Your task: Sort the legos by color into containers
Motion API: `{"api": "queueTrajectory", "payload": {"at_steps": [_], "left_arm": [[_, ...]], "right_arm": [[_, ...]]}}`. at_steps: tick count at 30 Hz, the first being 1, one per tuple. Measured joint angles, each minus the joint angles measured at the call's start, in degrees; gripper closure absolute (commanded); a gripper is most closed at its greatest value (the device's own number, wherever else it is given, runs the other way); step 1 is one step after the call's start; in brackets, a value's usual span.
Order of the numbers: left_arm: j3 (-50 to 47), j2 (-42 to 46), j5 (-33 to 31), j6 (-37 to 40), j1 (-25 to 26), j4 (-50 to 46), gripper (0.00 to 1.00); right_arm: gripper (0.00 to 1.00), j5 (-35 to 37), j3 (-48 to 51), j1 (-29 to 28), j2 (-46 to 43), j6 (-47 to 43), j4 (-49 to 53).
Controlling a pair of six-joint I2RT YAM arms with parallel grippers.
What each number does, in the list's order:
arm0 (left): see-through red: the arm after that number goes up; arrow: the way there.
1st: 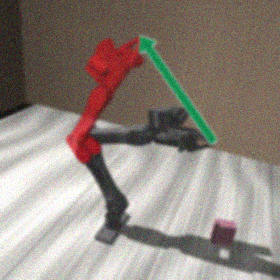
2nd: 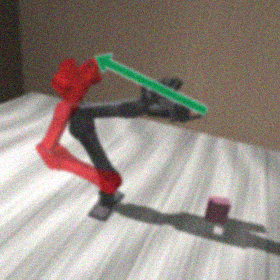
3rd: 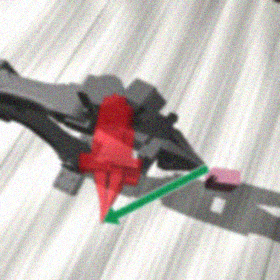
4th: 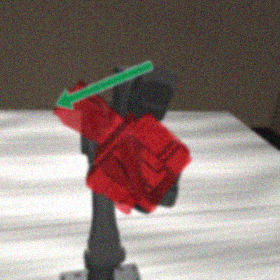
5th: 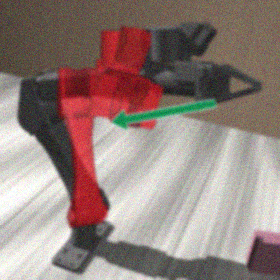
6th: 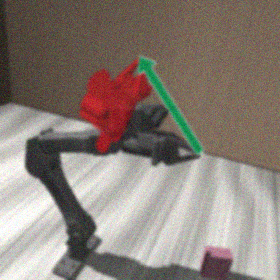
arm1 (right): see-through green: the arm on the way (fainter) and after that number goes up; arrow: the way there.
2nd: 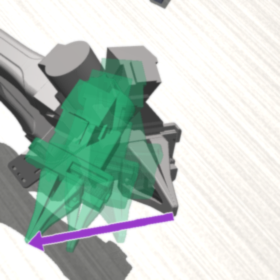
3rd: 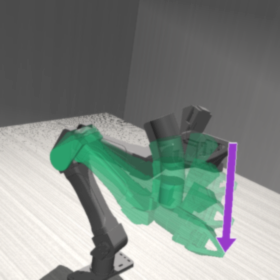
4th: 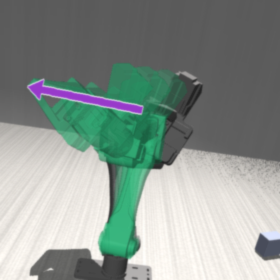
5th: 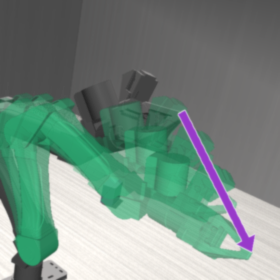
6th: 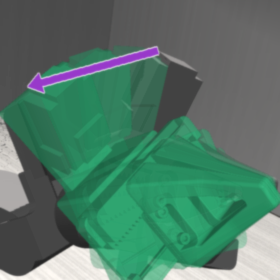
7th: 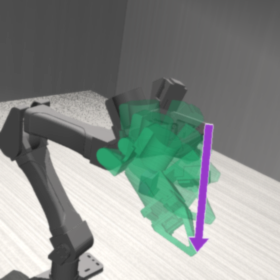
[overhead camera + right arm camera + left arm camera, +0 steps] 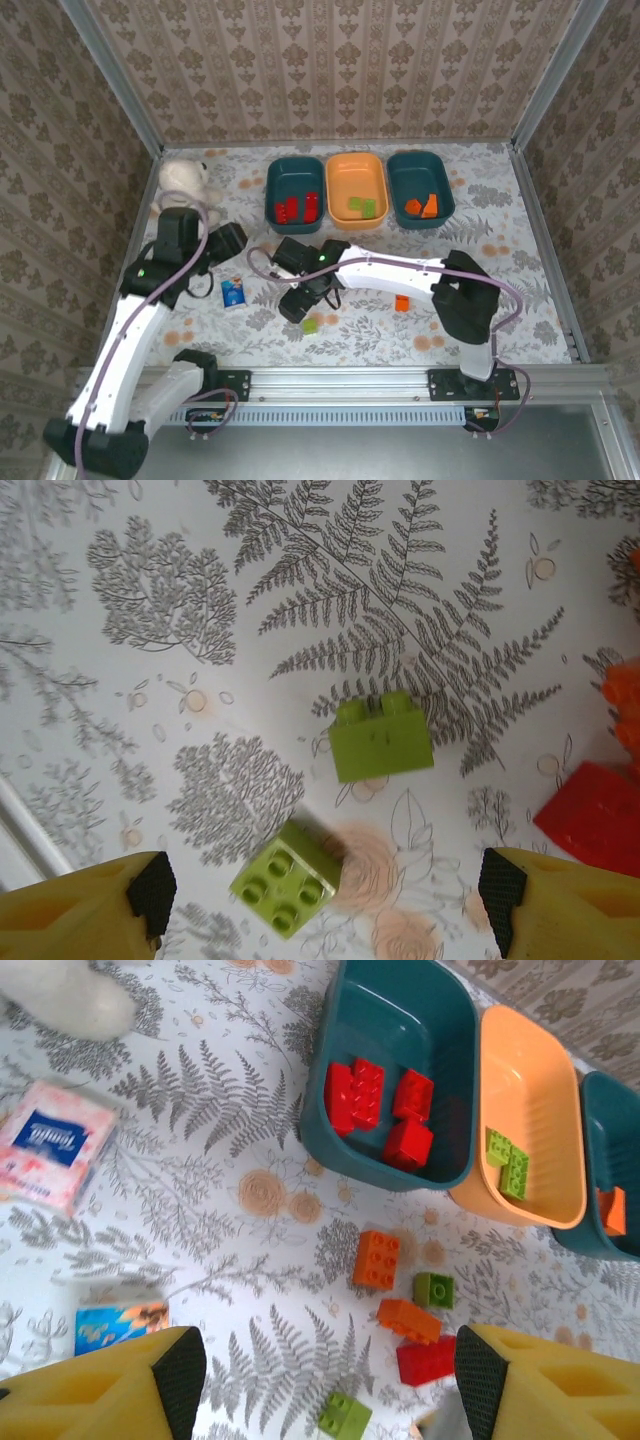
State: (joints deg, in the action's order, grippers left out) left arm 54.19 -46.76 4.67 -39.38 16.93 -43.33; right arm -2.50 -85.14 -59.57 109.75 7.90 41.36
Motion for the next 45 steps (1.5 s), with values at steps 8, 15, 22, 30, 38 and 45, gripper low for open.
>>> {"api": "queueTrajectory", "payload": {"at_steps": [8, 15, 22, 30, 38, 45], "left_arm": [[-1.3, 10.2, -0.6, -3.3, -0.1, -6.4, 0.32], [-1.3, 13.7, -1.1, -5.3, -0.1, -11.6, 0.35], [-1.3, 15.6, -1.5, -6.1, -0.1, -15.3, 0.37], [-1.3, 15.6, -1.4, -6.1, -0.1, -15.5, 0.39], [-1.5, 14.8, -0.5, -5.6, -0.1, -15.5, 0.39], [-4.1, 9.4, 3.2, -3.5, 0.3, -11.0, 0.4]], "right_arm": [[0.22, 3.1, -4.8, 0.0, 6.8, -4.7, 2.7], [0.33, 5.4, -10.9, 0.0, 13.1, -6.7, 3.8], [0.43, 6.7, -11.6, 0.0, 15.2, -6.7, 5.6], [0.69, 6.9, -11.6, 0.0, 15.2, -6.7, 5.6], [0.7, 7.2, -10.7, 0.4, 13.4, -6.0, 5.4], [0.7, 6.9, -7.1, 9.8, -1.3, -2.3, 4.0]]}}
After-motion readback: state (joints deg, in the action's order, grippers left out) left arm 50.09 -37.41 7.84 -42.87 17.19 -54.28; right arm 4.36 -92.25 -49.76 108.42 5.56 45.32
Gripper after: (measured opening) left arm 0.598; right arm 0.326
